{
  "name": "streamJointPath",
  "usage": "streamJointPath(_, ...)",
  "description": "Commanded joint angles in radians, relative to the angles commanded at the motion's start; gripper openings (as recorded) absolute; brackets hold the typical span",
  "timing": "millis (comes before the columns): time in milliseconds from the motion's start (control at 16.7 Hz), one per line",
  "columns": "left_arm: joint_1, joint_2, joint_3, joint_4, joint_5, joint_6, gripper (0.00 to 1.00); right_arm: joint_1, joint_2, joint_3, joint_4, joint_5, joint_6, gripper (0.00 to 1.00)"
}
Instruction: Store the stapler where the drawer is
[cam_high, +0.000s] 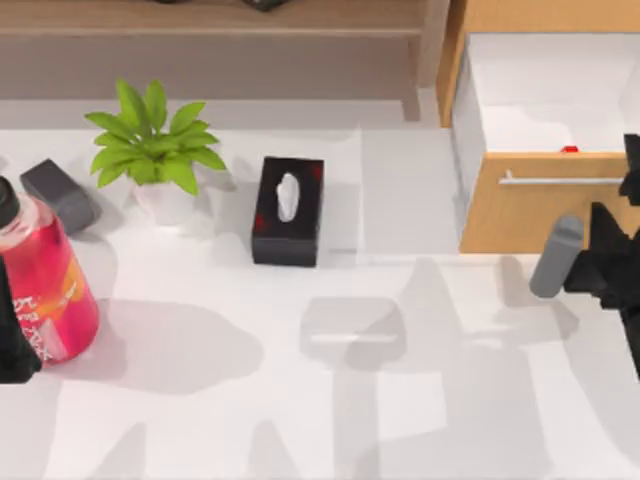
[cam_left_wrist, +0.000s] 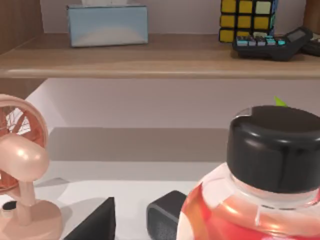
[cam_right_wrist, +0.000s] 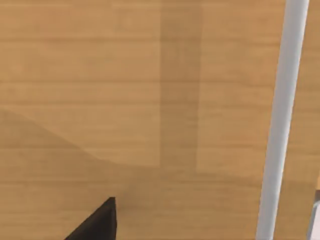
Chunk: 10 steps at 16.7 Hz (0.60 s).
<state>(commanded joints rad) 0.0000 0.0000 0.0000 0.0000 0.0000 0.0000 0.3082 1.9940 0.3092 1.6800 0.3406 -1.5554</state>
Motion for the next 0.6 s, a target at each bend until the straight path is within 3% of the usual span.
streamJointPath(600,0.0,0.0,0.0,0.0,0.0,0.0,1.0,0.0,0.0,0.0,0.0,0.0,0.0,0.17)
